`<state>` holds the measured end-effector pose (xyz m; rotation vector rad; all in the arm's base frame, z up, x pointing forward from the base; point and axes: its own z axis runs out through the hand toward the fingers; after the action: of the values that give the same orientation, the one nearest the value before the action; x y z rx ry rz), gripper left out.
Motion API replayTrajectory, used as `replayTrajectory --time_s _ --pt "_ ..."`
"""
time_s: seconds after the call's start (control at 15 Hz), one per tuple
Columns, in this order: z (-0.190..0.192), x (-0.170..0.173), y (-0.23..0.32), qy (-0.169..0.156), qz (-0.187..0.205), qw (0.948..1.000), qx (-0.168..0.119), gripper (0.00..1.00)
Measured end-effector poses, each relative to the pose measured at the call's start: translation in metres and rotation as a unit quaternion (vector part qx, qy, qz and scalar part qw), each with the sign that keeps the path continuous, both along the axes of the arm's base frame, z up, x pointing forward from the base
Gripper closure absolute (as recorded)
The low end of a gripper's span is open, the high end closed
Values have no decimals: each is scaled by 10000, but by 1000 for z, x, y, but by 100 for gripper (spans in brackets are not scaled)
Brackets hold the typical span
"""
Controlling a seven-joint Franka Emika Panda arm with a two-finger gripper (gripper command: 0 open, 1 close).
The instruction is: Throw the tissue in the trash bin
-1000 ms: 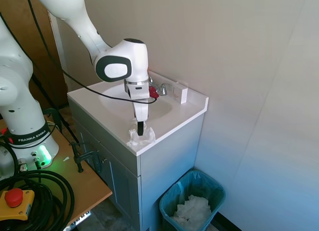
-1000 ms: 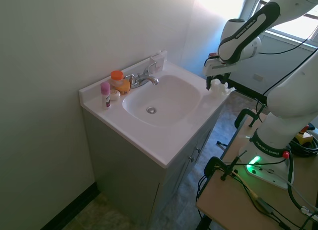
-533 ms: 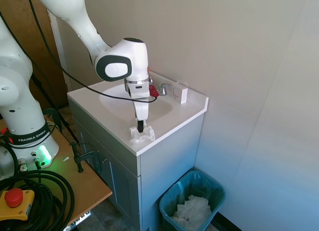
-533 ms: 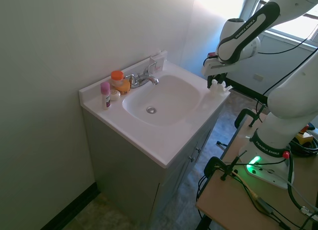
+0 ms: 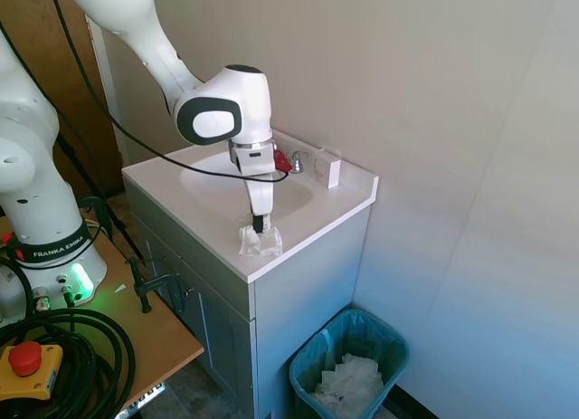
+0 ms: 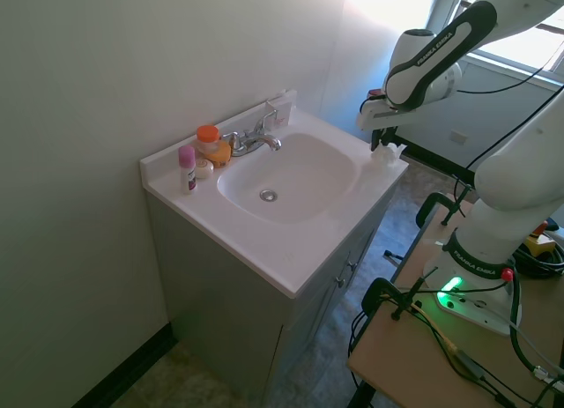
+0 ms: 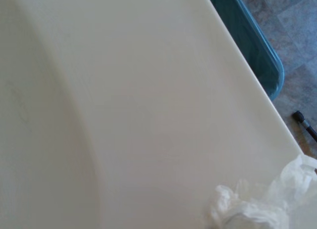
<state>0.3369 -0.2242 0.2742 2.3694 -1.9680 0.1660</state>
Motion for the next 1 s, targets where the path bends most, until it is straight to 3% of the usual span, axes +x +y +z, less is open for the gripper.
replayTrajectory --time_s 0.27,0.47,0.8,1.0 --pt "34 5 -23 -440 -412 9982 -46 100" --pt "45 0 -72 -633 -1006 9929 -69 100" --pt "9 26 -153 -744 -1921 9785 -145 100" --pt "-25 69 -166 -662 -2067 9760 -176 100"
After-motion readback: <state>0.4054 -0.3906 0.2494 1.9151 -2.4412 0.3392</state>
